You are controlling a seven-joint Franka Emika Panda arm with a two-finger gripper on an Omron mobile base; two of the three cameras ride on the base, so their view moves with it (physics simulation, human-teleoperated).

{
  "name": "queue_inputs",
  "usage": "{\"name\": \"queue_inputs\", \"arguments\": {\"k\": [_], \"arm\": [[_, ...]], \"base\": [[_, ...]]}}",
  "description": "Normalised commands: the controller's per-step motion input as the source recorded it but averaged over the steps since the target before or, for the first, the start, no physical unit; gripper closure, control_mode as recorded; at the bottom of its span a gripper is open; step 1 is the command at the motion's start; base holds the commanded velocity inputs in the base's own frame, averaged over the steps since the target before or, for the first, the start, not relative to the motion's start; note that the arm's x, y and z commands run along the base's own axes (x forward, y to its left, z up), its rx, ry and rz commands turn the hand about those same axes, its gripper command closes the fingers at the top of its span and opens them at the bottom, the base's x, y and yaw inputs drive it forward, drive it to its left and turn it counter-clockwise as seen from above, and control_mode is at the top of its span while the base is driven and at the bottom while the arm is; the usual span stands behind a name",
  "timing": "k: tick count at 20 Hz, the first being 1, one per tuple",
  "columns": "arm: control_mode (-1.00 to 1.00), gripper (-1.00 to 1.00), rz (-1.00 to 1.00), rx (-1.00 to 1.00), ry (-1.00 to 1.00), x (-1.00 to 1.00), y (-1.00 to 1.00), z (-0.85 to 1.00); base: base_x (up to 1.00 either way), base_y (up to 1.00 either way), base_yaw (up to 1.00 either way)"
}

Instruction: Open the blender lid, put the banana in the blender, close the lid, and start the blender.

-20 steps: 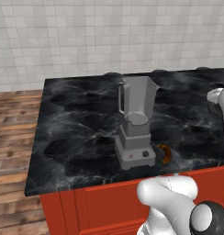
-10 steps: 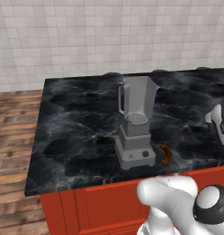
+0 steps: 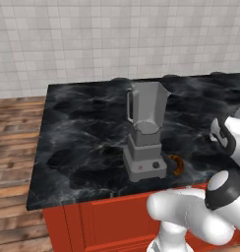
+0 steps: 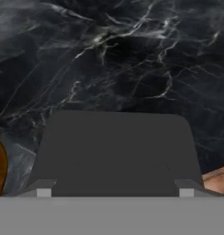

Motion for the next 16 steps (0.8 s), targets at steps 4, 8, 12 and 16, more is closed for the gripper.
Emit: {"name": "queue_inputs", "arguments": {"k": [4,8,12,16], "arm": [[-1.0,1.0,0.0,0.0,0.1,0.18,-0.01,-0.39],[-1.0,1.0,0.0,0.0,0.09,0.39,0.0,-0.24],[-1.0,1.0,0.0,0.01,0.11,0.5,-0.06,-0.27],[-1.0,1.0,0.0,0.02,0.07,0.41,-0.04,-0.31]], "base": [[0.0,0.0,0.0],[0.0,0.0,0.0],[0.0,0.0,0.0],[0.0,0.0,0.0]]}}
